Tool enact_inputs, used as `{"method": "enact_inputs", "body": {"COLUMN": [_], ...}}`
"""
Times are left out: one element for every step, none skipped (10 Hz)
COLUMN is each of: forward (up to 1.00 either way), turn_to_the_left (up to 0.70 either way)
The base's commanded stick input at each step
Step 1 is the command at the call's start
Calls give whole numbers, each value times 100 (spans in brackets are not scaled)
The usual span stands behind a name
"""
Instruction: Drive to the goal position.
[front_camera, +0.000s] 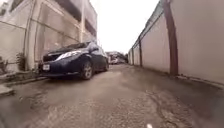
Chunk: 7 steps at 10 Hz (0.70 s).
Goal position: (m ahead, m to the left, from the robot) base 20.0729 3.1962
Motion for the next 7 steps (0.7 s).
{"method": "enact_inputs", "body": {"forward": [70,70,70,70,70,70,70], "turn_to_the_left": [-23,-35,-35,-17,0,0,0]}}
